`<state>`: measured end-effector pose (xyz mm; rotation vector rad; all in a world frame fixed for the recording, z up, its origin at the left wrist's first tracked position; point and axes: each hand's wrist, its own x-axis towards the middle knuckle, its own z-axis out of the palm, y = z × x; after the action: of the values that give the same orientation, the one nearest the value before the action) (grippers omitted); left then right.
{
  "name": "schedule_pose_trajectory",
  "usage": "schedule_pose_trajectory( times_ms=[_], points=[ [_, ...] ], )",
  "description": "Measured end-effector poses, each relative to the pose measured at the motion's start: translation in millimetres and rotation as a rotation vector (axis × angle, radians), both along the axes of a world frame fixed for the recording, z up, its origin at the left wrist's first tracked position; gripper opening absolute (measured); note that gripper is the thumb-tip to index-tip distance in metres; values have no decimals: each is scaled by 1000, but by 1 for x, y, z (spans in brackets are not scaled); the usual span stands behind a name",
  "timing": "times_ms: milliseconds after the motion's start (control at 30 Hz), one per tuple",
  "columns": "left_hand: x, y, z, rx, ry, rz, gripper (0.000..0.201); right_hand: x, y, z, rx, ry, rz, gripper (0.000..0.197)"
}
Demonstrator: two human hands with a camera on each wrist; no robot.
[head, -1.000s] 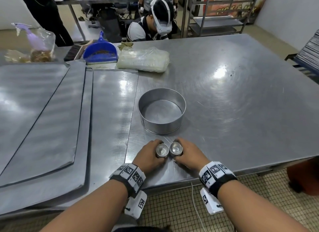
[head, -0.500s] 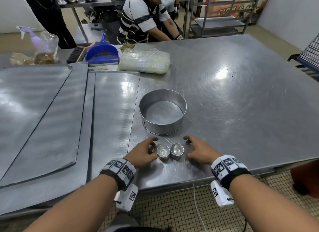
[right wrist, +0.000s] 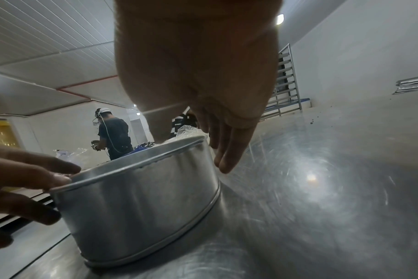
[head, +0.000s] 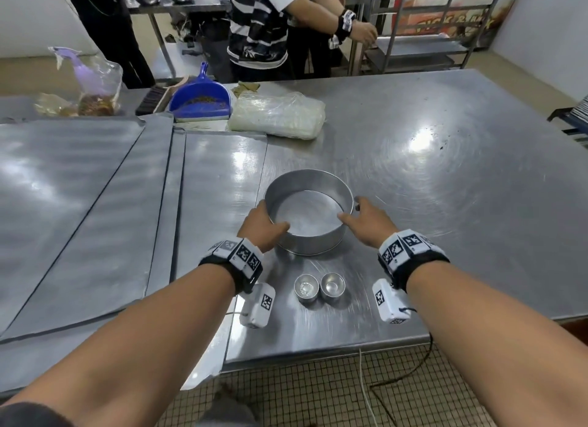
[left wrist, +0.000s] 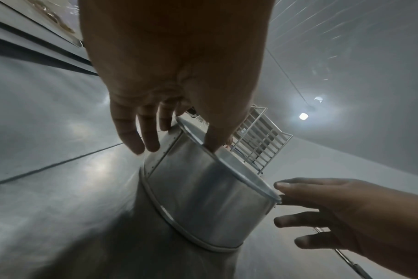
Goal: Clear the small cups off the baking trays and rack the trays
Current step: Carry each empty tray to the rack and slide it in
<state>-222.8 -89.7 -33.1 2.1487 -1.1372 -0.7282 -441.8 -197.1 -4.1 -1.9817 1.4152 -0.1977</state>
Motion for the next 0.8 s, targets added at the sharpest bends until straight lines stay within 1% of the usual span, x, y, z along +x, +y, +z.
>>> schedule_pose_trajectory(
  times_ms=[67, 167, 233, 333, 500, 700, 800],
  points=[
    [2, 4, -5, 7, -10, -7, 59, 1, 1, -4, 12, 23, 9, 61],
    [5, 10, -7, -8, 18, -13, 51, -3, 5, -8, 53, -20, 8, 66],
    [7, 13, -7, -4, 23, -28, 50, -7, 7, -10, 64, -34, 5, 65],
    [8, 20, -6, -12, 43, -74, 51, -13, 12, -10, 67, -46, 7, 61],
    [4, 36, -6, -48, 92, -96, 59, -21, 22, -15, 69, -75, -1, 62],
    [1, 46, -10, -92, 120, -111, 49, -26, 29, -20, 50, -85, -8, 60],
    [-1, 48, -9, -105, 125, -115, 46, -28, 30, -20, 49, -77, -4, 61]
  ],
)
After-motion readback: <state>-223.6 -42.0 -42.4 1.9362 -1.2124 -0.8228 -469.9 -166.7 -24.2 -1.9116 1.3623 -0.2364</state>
